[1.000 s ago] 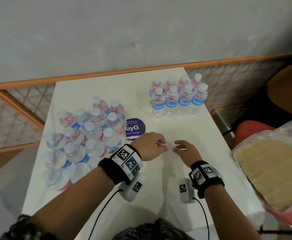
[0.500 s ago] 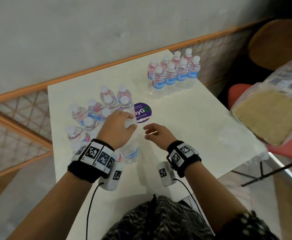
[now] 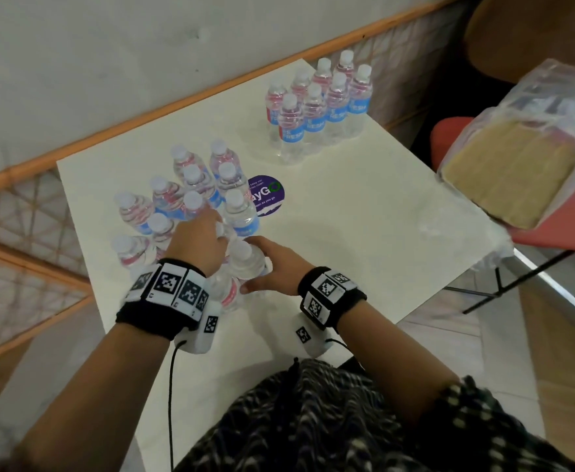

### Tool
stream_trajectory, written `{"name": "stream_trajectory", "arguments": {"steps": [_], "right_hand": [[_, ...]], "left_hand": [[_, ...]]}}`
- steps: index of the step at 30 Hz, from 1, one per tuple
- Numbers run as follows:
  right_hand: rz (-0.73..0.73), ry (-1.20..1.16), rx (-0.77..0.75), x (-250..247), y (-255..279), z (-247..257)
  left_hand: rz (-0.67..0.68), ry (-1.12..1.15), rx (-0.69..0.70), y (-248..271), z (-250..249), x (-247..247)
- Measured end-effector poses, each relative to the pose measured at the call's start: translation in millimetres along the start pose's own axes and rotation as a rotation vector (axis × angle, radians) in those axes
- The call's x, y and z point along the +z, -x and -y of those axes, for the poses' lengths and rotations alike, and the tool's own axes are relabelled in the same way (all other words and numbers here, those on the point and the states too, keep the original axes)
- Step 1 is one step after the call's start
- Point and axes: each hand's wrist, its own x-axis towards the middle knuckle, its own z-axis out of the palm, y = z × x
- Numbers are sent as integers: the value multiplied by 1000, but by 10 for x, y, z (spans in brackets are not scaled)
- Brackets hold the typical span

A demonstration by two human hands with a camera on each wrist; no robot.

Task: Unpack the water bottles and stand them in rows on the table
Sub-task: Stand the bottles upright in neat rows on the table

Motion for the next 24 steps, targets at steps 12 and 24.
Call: {"name": "stream_trajectory", "arguments": {"steps": [12, 24], "right_hand": [[-214, 22, 25, -324, 89, -366], [-360, -99, 86, -1019, 142, -782]], "left_hand": [[27, -53, 50, 40, -351, 77], [-51, -11, 170, -335, -1081, 295]]}}
